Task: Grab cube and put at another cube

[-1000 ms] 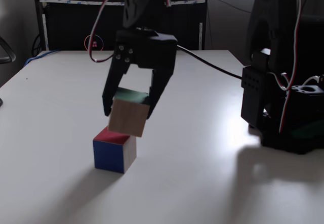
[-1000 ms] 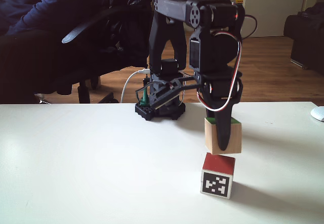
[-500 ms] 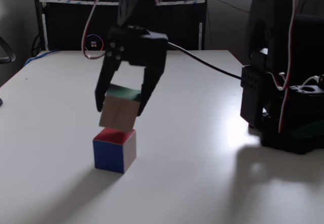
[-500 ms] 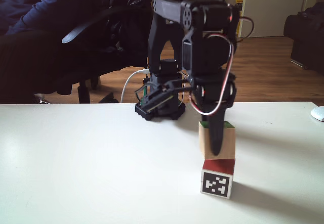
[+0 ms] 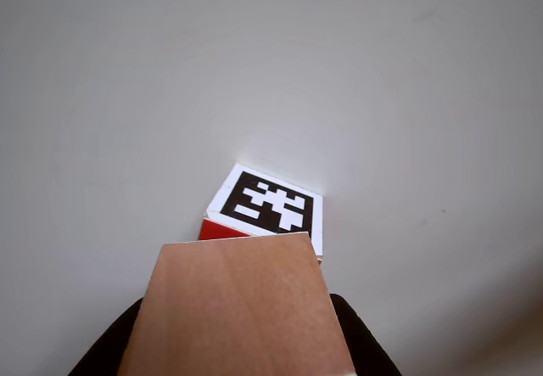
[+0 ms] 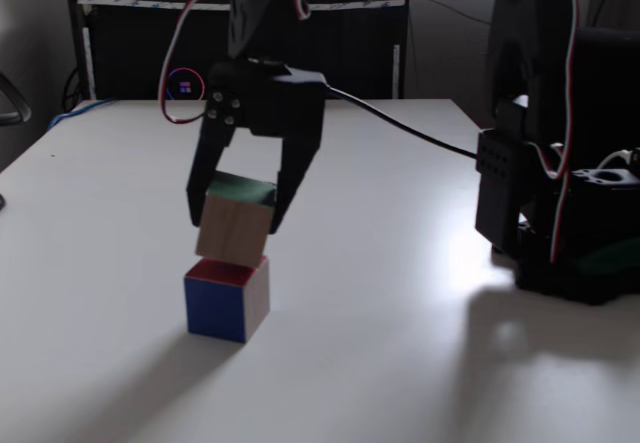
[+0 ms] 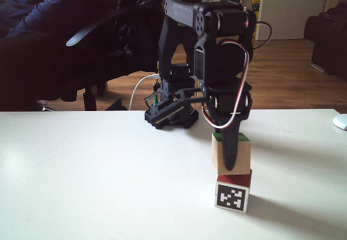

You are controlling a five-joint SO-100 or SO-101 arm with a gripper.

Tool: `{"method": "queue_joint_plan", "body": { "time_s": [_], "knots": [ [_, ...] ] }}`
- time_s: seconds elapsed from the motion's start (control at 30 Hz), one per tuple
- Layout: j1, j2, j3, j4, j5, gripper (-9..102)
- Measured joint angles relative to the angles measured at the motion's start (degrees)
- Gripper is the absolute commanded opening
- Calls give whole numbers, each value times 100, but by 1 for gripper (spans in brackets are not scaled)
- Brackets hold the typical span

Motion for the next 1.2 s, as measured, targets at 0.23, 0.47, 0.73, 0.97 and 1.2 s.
{"method": "queue_joint_plan", "body": {
  "time_s": [0.23, 0.47, 0.73, 0.97, 1.2],
  "knots": [
    [-105, -62, -44, 0, 0, 32],
    [-229, -62, -53, 0, 70, 33],
    [-413, -35, -53, 176, 193, 34],
    [-747, 650, -53, 694, 343, 35],
    [-1397, 1986, 431, 1134, 554, 35]
  ]
}}
